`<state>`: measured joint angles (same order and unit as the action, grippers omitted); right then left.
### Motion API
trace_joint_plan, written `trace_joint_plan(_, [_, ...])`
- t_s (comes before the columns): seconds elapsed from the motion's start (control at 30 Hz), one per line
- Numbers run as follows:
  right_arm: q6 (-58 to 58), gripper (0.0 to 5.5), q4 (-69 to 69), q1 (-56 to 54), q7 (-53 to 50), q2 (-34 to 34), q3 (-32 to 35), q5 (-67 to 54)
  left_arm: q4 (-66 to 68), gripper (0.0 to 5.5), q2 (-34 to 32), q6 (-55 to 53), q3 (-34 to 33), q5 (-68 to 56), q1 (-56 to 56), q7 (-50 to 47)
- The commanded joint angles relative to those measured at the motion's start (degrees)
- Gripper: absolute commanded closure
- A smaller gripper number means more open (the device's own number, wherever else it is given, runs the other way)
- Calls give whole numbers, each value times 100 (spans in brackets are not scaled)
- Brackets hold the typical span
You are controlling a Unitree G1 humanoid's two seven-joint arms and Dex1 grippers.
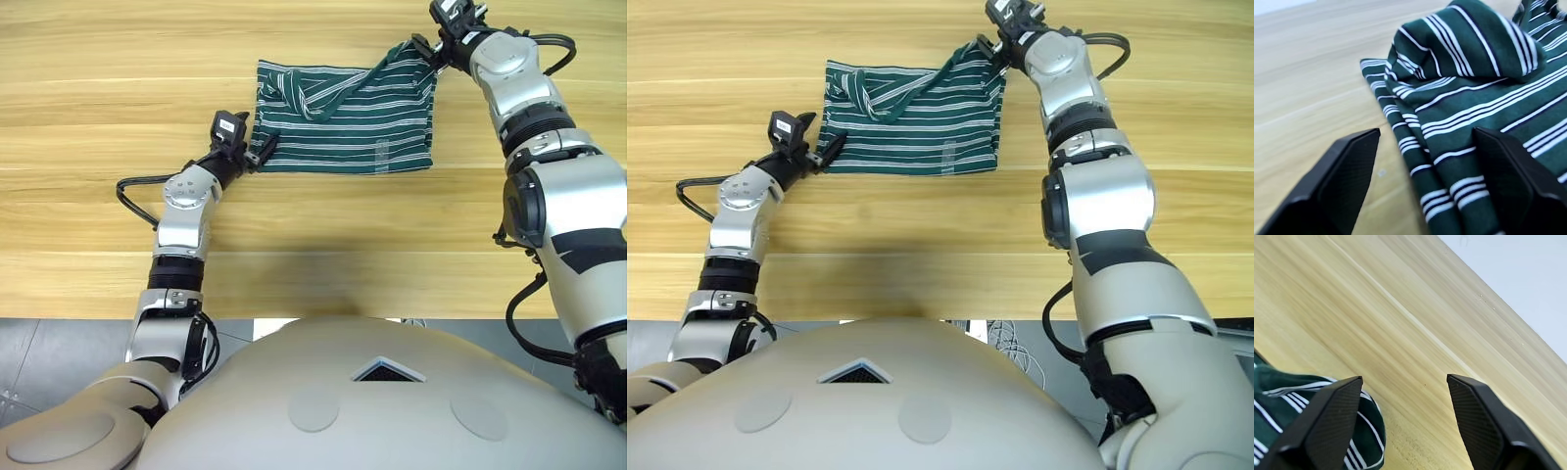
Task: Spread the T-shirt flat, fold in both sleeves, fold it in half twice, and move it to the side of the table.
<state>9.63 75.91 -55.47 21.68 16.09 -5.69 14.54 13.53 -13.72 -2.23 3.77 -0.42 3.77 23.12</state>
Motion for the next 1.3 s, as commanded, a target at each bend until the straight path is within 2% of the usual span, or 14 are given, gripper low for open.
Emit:
trace_joint_plan(0.03, [582,228,-448,320,688,144,86,-256,-593,207,966,-287,568,275,-364,-827])
trace_joint_plan(0.13, [1092,228,-1686,1093,1592,363,190,-740,-1083,207,1744,-376,1149,436,-690,-1409])
trace_joint_plan(0.23, [689,228,-4071,2550,2260,650,97,-1215,-1703,207,1904,-500,1825,647,-1185,-1564])
trace_joint_plan(0.3, [269,228,-5507,3502,2673,851,-88,-1481,-1958,207,1790,-543,1743,664,-1249,-1676])
trace_joint_plan(0.4, [-175,228,-6394,4220,2803,969,-293,-1421,-2397,207,1518,-593,1410,724,-1257,-1780])
trace_joint_plan(0.57, [-841,228,-6840,4540,2577,908,-495,-1265,-3192,207,1227,-888,1190,578,-1426,-1591])
trace_joint_plan(0.67, [-1542,228,-6927,4448,2356,423,-518,-1575,-3714,207,1085,-749,771,171,-1446,-1424])
trace_joint_plan(0.8, [-2541,228,-6449,3972,1891,-221,-384,-1890,-4007,207,732,-347,223,-127,-1485,-1187])
trace_joint_plan(0.87, [-2764,228,-6165,3757,1742,-340,-426,-1849,-4181,207,532,-23,162,-235,-1628,-942])
trace_joint_plan(0.97, [-3205,228,-5715,3551,1619,-537,-599,-1805,-4404,207,399,216,-417,-640,-1733,-906])
trace_joint_plan(1.07, [-3454,228,-5501,3656,1613,-616,-995,-1609,-4346,207,311,220,-870,-805,-1690,-977])
trace_joint_plan(1.3, [-3320,228,-5507,3860,1515,-530,-1498,-1263,-4413,207,377,162,-888,-846,-1750,-1054])
